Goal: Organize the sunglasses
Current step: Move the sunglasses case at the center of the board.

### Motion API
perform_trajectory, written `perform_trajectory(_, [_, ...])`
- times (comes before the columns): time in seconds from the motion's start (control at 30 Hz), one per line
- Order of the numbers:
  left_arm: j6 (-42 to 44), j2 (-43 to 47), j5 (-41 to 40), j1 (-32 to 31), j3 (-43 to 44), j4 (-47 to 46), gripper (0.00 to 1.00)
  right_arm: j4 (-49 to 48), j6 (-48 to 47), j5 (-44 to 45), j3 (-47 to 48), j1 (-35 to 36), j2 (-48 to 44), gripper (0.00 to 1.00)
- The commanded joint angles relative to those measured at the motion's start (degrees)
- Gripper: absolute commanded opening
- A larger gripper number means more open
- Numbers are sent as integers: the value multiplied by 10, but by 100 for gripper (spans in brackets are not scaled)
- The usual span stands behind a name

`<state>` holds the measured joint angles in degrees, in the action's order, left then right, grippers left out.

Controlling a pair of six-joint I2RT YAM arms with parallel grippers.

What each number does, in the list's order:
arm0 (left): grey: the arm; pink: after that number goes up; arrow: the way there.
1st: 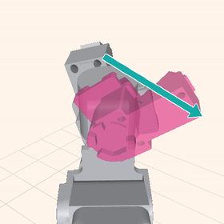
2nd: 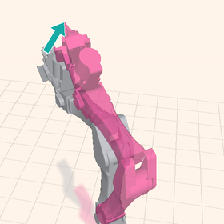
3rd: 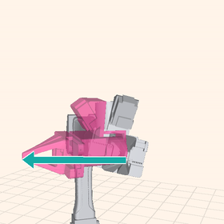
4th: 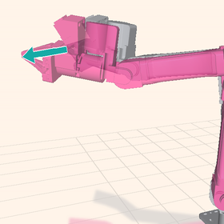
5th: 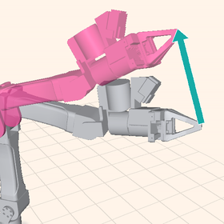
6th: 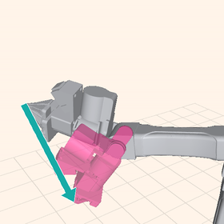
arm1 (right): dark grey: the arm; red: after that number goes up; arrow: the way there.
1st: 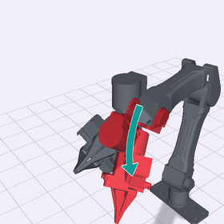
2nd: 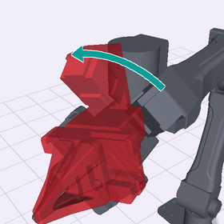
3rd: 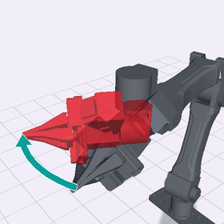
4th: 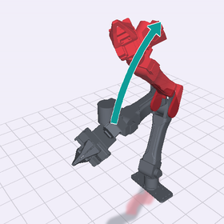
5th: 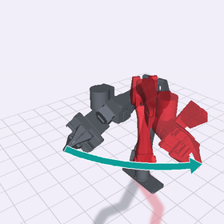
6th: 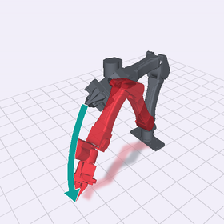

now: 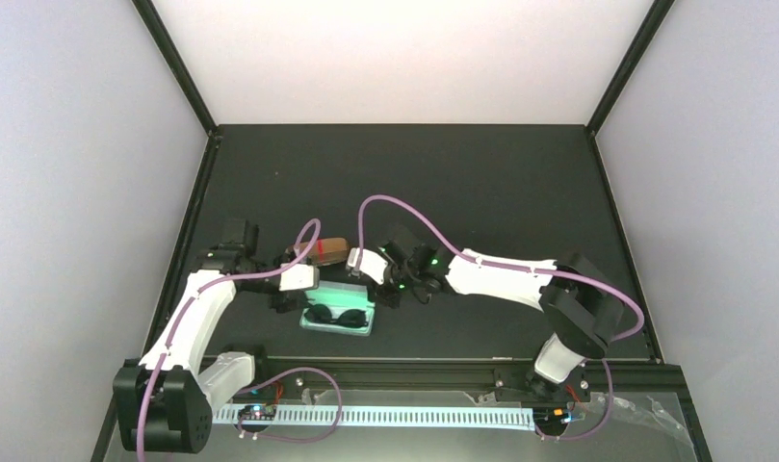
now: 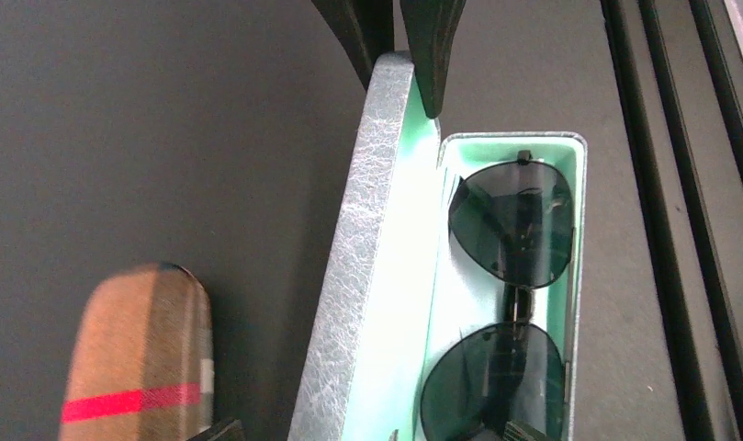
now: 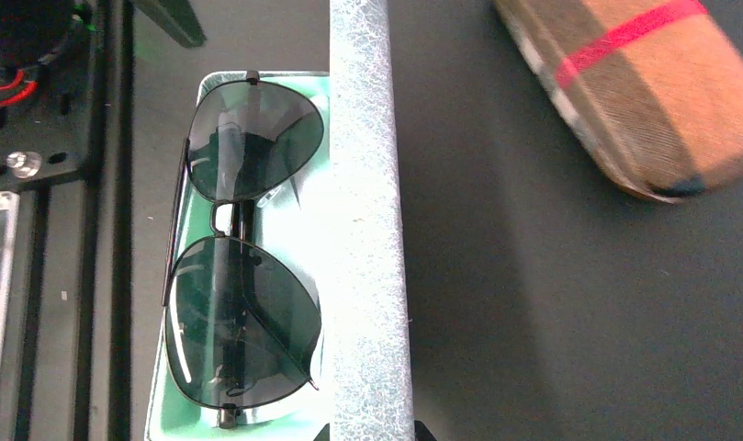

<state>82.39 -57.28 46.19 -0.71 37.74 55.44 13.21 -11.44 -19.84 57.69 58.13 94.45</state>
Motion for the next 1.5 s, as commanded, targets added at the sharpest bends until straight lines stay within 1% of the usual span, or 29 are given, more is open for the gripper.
perform_trajectory(0.0, [-23, -6, 80, 4, 30, -45, 75, -28, -27, 2, -18, -32, -42, 8])
perform_trajectory(0.17, [-81, -8, 113, -1, 38, -107, 77, -23, -58, -9, -55, -80, -76, 8])
perform_trajectory(0.33, [-142, -11, 97, -34, 32, -193, 80, -26, -86, -9, -86, -139, -110, 8])
perform_trajectory(0.43, [-176, -22, 63, -71, 32, -242, 82, -39, -95, -4, -98, -178, -121, 7])
perform_trajectory(0.57, [-235, -48, -4, -127, 27, -340, 83, -55, -99, -4, -110, -221, -127, 7])
perform_trajectory(0.77, [-282, -128, -62, -201, 36, -409, 83, -62, -89, 6, -109, -269, -132, 7])
perform_trajectory(0.87, [-323, -179, -95, -234, 49, -445, 80, -46, -79, 10, -108, -289, -133, 7])
perform_trajectory(0.93, [-354, -217, -119, -249, 72, -446, 77, -36, -80, 26, -107, -296, -132, 7])
perform_trajectory(1.03, [-421, -269, -150, -264, 132, -419, 73, -26, -82, 35, -105, -308, -131, 7])
perform_trajectory(1.17, [-515, -330, -185, -270, 199, -374, 69, -21, -85, 43, -101, -317, -123, 7])
perform_trajectory(1.23, [-565, -359, -185, -270, 227, -354, 66, -15, -88, 45, -96, -318, -117, 7])
perform_trajectory(1.37, [-606, -407, -169, -271, 258, -334, 60, -9, -96, 52, -91, -318, -110, 7])
perform_trajectory(1.47, [-634, -430, -190, -269, 279, -320, 52, -7, -100, 55, -93, -318, -109, 7])
